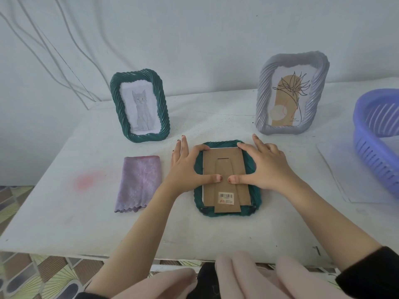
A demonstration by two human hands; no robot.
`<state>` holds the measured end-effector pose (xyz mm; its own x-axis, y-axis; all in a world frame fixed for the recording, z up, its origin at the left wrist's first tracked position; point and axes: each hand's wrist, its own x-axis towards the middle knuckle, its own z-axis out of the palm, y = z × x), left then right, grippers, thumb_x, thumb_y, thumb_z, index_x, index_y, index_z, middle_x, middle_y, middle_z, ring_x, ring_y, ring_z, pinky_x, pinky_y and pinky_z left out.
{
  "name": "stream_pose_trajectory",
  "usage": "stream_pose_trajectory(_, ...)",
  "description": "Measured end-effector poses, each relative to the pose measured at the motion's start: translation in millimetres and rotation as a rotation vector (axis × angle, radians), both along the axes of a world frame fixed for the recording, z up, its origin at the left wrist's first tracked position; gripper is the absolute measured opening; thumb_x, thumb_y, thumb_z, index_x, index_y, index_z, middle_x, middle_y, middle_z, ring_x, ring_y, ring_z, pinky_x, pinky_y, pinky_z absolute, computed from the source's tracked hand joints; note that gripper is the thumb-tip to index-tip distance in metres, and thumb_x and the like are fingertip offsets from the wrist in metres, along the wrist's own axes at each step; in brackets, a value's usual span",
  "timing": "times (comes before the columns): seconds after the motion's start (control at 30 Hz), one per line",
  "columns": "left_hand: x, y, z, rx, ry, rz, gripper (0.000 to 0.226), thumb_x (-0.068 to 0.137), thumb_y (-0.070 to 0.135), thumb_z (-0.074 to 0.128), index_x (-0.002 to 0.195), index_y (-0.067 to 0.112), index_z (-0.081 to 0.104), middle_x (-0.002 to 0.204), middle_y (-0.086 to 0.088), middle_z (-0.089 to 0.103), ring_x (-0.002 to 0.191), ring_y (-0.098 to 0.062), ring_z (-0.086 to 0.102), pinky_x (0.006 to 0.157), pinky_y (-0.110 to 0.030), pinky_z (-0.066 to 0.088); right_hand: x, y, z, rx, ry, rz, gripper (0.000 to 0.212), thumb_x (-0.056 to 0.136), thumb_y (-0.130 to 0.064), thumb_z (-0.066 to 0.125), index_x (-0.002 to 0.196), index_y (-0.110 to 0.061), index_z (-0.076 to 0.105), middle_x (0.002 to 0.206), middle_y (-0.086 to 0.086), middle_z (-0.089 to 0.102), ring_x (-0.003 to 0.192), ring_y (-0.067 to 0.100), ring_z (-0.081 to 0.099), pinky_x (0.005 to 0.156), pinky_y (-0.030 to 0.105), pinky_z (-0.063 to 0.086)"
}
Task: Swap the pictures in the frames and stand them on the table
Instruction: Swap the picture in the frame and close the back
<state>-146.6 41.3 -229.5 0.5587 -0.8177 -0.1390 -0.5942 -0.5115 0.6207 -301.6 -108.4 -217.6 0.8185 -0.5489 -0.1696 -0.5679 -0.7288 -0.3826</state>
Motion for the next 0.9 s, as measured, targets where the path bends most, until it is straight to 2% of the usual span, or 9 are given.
stream_pose_trajectory(0.1, -4.1, 4.6, -4.0, -0.067, -0.024, -0.013, 0.071, 0.065, 0.060, 0.071, 0.127, 0.050, 0.039, 0.157, 0.002, -0.006, 0.142, -0.015, -0.014, 0.116, -0.046, 0.003, -2.4, 0.0, -4.1, 0.000, -0.001, 0.003, 0.099, 0.062, -0.079, 0.052, 0.144, -0.043, 0.010, 0.158, 0.001, -0.001, 0.140, 0.025, 0.008, 0.111, 0.042, 0.013)
stream_pose_trajectory(0.2, -11.8, 11.1, -8.2, -0.170, -0.050, -0.032, 0.052, 0.075, 0.053, 0.066, 0.123, 0.051, 0.048, 0.156, 0.008, 0.007, 0.143, -0.012, -0.003, 0.116, -0.046, 0.010, -9.0, 2.1, -10.2, -0.010, -0.066, 0.061, 0.088, 0.069, -0.080, 0.043, 0.143, -0.047, 0.009, 0.158, 0.001, -0.001, 0.141, 0.025, 0.007, 0.111, 0.041, 0.011)
stream_pose_trajectory(0.3, -18.2, 20.9, -12.3, -0.250, -0.085, -0.066, 0.035, 0.082, 0.050, 0.058, 0.116, 0.053, 0.052, 0.151, 0.014, 0.011, 0.142, -0.010, 0.004, 0.116, -0.041, 0.012, -23.4, 6.6, -10.1, 0.076, -0.223, 0.135, 0.068, 0.079, -0.062, 0.054, 0.139, -0.049, 0.024, 0.157, -0.007, -0.001, 0.141, 0.015, 0.003, 0.111, 0.036, 0.011)
stream_pose_trajectory(0.4, -21.7, 37.1, -13.1, -0.283, -0.033, -0.076, 0.028, 0.081, 0.047, 0.055, 0.108, 0.055, 0.056, 0.152, 0.012, 0.015, 0.141, -0.003, 0.004, 0.114, -0.032, 0.012, -42.2, 9.2, -9.0, 0.174, -0.292, 0.192, 0.054, 0.078, -0.049, 0.064, 0.126, -0.055, 0.041, 0.150, -0.023, -0.003, 0.132, -0.006, 0.000, 0.108, 0.029, 0.008)
stream_pose_trajectory(0.47, -21.5, 49.8, -13.6, -0.265, -0.006, -0.105, 0.028, 0.080, 0.053, 0.054, 0.107, 0.055, 0.058, 0.154, 0.013, 0.015, 0.141, -0.002, 0.001, 0.113, -0.030, 0.011, -53.3, 9.6, -9.5, 0.205, -0.277, 0.217, 0.051, 0.074, -0.051, 0.067, 0.120, -0.058, 0.046, 0.151, -0.026, -0.006, 0.129, -0.012, -0.004, 0.108, 0.027, 0.008)
stream_pose_trajectory(0.63, -19.7, 66.1, -12.9, -0.129, -0.062, -0.207, 0.051, 0.070, 0.063, 0.053, 0.121, 0.052, 0.051, 0.155, 0.014, 0.006, 0.143, -0.007, -0.007, 0.116, -0.039, 0.006, -65.7, 10.9, -9.3, 0.211, -0.228, 0.252, 0.059, 0.063, -0.069, 0.059, 0.120, -0.059, 0.046, 0.153, -0.025, -0.007, 0.138, -0.004, -0.005, 0.113, 0.032, 0.010)
stream_pose_trajectory(0.77, -20.2, 64.3, -5.9, -0.100, -0.099, -0.226, 0.052, 0.066, 0.065, 0.054, 0.117, 0.055, 0.050, 0.154, 0.015, 0.004, 0.143, -0.007, -0.008, 0.117, -0.043, 0.006, -63.8, 11.9, -6.4, 0.183, -0.229, 0.264, 0.058, 0.066, -0.061, 0.068, 0.120, -0.055, 0.049, 0.153, -0.024, -0.005, 0.138, -0.004, -0.003, 0.113, 0.031, 0.011)
stream_pose_trajectory(0.9, -17.4, 62.3, 3.1, -0.038, -0.175, -0.284, 0.056, 0.062, 0.071, 0.053, 0.116, 0.057, 0.049, 0.154, 0.016, 0.000, 0.141, -0.004, -0.013, 0.116, -0.039, 0.001, -59.7, 10.8, -0.7, 0.134, -0.198, 0.284, 0.057, 0.066, -0.059, 0.071, 0.120, -0.050, 0.054, 0.153, -0.025, -0.003, 0.137, -0.004, -0.002, 0.110, 0.027, 0.012)
